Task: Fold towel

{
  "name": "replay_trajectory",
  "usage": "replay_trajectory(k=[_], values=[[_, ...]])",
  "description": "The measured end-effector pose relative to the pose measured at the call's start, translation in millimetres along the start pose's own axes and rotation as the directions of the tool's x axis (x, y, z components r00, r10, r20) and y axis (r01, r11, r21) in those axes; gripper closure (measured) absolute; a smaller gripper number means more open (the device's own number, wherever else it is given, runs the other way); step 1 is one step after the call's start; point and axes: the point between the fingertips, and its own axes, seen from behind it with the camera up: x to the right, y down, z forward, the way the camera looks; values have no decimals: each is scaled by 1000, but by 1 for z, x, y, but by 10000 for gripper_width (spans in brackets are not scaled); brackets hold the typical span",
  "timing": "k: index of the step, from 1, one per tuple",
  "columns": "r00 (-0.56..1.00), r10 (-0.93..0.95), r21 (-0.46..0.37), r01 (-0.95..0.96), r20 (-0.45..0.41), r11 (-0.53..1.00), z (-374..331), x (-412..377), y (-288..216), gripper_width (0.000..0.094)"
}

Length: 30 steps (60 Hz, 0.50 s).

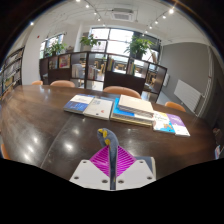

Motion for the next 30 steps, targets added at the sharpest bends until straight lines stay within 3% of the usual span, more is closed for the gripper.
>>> replay_trajectory(k=[7, 15, 20, 26, 30], values=[[1000, 2, 5, -2, -27, 1000, -6, 74, 10, 875], [998, 25, -98, -31, -63, 995, 16, 138, 66, 818], [995, 57, -131, -68, -83, 989, 28, 163, 98, 693], [991, 96, -164, -109, -89, 980, 31, 172, 129, 362], [988, 132, -146, -143, -82, 979, 24, 171, 127, 193]])
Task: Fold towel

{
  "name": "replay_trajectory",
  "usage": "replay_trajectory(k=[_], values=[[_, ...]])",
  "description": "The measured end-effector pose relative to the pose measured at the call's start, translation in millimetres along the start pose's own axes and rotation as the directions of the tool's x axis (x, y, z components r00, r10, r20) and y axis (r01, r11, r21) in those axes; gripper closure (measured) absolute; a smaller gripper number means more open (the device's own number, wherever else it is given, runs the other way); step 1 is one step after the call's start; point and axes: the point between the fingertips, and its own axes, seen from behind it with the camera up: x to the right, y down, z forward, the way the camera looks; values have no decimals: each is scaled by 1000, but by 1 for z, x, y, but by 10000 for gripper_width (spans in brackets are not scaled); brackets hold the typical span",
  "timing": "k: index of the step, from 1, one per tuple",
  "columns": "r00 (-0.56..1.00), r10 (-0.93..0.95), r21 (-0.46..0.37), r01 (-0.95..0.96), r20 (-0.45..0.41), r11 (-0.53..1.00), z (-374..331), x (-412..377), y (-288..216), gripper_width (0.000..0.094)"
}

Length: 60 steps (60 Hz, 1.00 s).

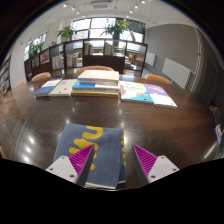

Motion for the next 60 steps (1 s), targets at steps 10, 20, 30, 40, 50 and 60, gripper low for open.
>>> replay_trajectory(k=[10, 20, 30, 40, 50, 60], values=[[1000, 28, 105, -29, 8, 994, -54, -9, -44, 108], [998, 46, 228, -54, 42, 972, -135, -28, -86, 108], [996, 62, 283, -79, 68, 956, -192, -46, -76, 111], [998, 43, 267, -54, 45, 962, -224, -58, -36, 109], [999, 25, 233, -33, 34, 972, -242, -70, -3, 113], [999, 20, 231, -28, 37, 973, -254, -81, 7, 111]])
